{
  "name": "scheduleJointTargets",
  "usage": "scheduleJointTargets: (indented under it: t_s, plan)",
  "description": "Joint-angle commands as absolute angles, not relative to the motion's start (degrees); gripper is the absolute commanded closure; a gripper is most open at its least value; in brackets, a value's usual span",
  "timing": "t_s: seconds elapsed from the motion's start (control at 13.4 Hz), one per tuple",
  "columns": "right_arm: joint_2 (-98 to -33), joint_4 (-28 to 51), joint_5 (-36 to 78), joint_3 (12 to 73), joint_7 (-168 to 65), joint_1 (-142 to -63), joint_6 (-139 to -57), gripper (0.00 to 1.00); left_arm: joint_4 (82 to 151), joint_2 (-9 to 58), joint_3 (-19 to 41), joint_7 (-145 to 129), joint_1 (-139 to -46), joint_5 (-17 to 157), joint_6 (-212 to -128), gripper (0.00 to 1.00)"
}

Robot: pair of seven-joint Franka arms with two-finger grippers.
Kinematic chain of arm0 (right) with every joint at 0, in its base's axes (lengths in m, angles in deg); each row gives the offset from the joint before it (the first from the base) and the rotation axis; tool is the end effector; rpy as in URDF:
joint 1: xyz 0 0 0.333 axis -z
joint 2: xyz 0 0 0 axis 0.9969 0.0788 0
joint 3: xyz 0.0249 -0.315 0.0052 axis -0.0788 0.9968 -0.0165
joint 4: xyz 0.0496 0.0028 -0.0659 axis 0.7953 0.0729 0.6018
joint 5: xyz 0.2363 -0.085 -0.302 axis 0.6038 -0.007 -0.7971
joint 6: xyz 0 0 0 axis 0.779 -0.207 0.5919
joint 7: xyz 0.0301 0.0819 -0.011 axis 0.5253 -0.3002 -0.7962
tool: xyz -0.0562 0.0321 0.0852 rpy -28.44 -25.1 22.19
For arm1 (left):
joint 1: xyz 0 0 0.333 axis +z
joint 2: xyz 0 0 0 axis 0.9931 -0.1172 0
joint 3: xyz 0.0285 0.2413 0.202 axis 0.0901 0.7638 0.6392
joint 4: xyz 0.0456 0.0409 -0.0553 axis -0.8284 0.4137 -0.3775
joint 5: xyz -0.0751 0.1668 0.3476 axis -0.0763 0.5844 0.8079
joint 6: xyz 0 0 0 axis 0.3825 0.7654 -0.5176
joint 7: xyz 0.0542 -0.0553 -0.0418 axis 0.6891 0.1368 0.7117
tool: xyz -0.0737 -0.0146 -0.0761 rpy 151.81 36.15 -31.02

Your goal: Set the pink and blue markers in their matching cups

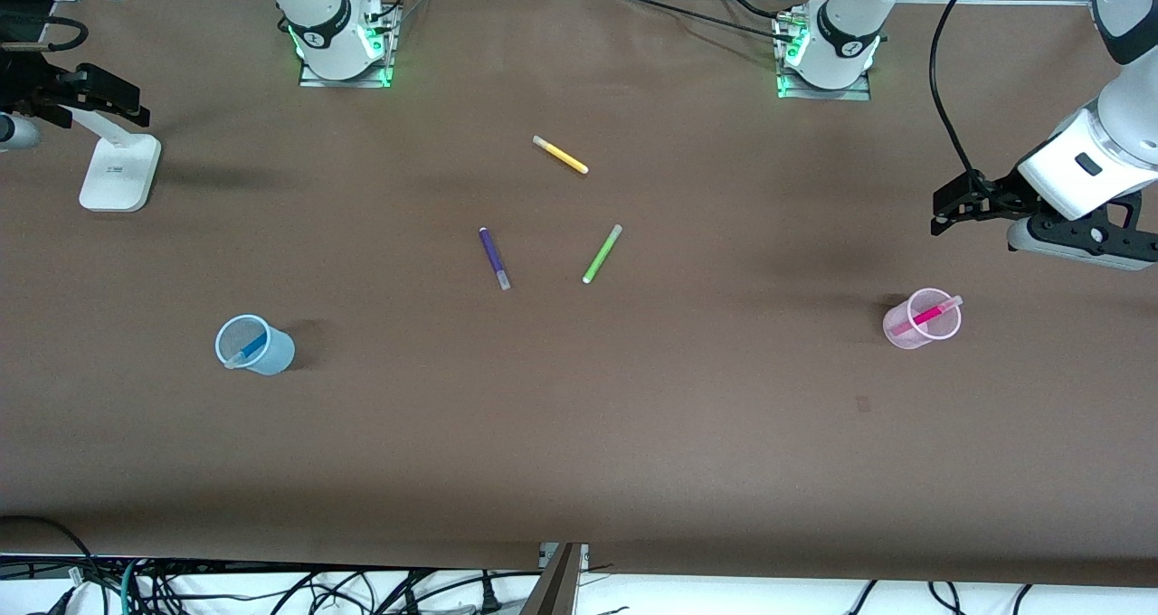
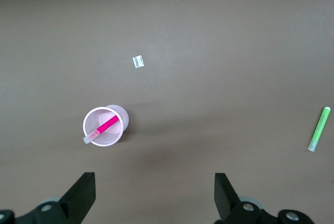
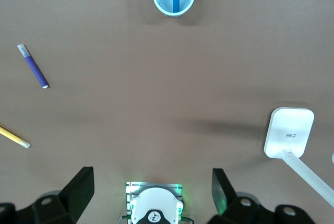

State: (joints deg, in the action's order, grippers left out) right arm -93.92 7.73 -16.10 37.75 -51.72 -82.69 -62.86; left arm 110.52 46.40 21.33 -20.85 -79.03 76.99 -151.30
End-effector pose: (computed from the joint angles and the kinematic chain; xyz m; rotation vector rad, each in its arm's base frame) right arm 0.5068 -0.0316 0.6133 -3.1148 -0.0329 0.2763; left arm 0.5834 -0.0394 0.5709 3.0906 -0.2663 0.0305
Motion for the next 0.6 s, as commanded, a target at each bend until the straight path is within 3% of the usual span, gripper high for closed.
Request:
scheduleJointTargets:
  t_s: [0.0, 0.52]
  plan:
    - [-91.1, 3.6, -16.8, 37.9, -51.5, -82.5, -61.6, 0.0, 112.0, 48.1, 21.5, -22.6, -78.8, 76.5, -151.5, 0.0]
    - [-91.1, 3.6, -16.8, 38.0, -51.4, -82.6, -61.6, 0.0, 112.0, 48.1, 21.5, -22.7, -78.8, 76.5, -151.2, 0.0]
